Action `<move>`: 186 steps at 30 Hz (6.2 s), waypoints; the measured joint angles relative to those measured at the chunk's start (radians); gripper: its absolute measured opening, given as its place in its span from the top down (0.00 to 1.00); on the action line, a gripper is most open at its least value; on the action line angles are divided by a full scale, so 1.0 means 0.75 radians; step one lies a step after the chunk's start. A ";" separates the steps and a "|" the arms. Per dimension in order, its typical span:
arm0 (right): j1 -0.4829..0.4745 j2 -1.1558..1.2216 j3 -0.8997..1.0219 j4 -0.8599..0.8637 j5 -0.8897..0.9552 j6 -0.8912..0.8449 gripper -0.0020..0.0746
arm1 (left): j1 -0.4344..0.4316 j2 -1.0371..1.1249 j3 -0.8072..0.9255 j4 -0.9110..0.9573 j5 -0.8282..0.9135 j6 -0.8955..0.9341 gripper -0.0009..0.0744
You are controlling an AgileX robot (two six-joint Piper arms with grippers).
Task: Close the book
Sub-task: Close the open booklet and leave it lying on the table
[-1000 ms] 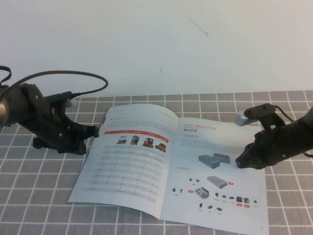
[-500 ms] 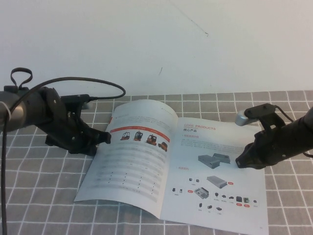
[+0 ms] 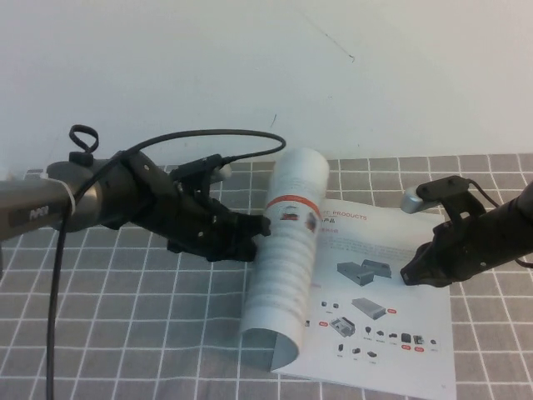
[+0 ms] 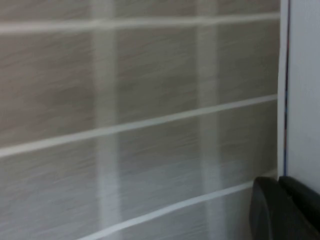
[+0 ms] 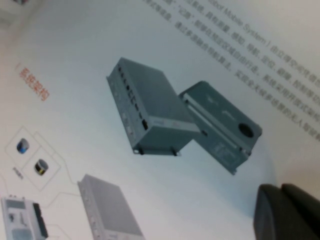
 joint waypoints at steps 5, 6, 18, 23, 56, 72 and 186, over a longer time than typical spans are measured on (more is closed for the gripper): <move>0.000 0.000 -0.001 0.000 0.000 0.002 0.98 | -0.062 -0.060 0.000 -0.399 -0.003 0.265 0.99; 0.000 0.000 -0.001 0.003 0.000 0.002 0.98 | -0.069 -0.074 0.000 -0.482 0.005 0.332 0.99; -0.034 -0.177 0.019 -0.377 -0.032 0.223 0.98 | -0.078 -0.323 0.000 -0.751 0.066 0.783 0.99; -0.090 -0.415 -0.040 -0.659 0.040 0.463 0.98 | -0.078 -0.514 0.000 -0.516 0.033 0.785 0.99; 0.163 -0.677 -0.020 -1.120 0.190 0.719 0.98 | -0.078 -1.808 0.881 0.310 -0.087 0.498 0.99; 0.163 -1.858 0.495 -1.318 0.382 1.060 0.98 | -0.078 -2.348 1.398 0.668 -0.265 0.139 0.99; 0.163 -2.439 0.948 -1.103 0.406 1.137 0.98 | 0.320 -2.712 1.800 0.996 -0.316 -0.547 0.99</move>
